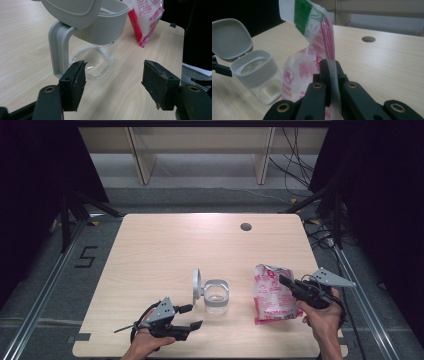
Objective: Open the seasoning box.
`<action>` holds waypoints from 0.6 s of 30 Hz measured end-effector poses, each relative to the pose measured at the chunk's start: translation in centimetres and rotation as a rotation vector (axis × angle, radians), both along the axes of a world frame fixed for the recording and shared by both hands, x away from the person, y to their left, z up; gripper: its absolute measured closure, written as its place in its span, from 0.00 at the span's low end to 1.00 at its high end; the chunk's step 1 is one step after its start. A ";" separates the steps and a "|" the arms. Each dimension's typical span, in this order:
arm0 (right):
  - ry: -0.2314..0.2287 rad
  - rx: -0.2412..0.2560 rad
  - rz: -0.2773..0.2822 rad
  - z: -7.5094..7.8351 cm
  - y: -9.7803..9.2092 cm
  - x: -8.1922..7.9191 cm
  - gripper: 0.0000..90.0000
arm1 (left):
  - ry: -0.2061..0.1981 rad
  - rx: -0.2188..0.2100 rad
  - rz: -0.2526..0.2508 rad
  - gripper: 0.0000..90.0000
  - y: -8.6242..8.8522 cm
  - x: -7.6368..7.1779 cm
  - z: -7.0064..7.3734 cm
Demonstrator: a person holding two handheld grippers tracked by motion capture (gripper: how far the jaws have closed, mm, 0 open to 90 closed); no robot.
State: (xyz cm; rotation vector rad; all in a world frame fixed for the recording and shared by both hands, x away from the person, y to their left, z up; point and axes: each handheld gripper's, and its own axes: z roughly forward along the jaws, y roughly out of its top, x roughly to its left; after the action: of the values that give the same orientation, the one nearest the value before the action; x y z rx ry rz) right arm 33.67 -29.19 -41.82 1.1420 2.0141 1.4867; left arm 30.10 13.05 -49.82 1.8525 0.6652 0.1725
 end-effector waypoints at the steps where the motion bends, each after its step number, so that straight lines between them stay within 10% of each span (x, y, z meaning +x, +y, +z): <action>1: 0.007 0.007 -0.001 0.2 0.1 -0.1 1.00 | 0.001 -0.002 -0.001 0.38 0.0 0.0 0.0; 18: -0.151 -0.063 0.018 2.5 0.3 -0.6 1.00 | 0.010 -0.028 -0.038 0.37 -0.8 -0.3 0.3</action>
State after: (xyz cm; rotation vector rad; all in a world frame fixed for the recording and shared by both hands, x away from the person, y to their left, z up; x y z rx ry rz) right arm 33.08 -28.86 -39.33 0.9593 1.9594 1.4612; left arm 29.83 12.29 -49.57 1.8384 0.6357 0.1284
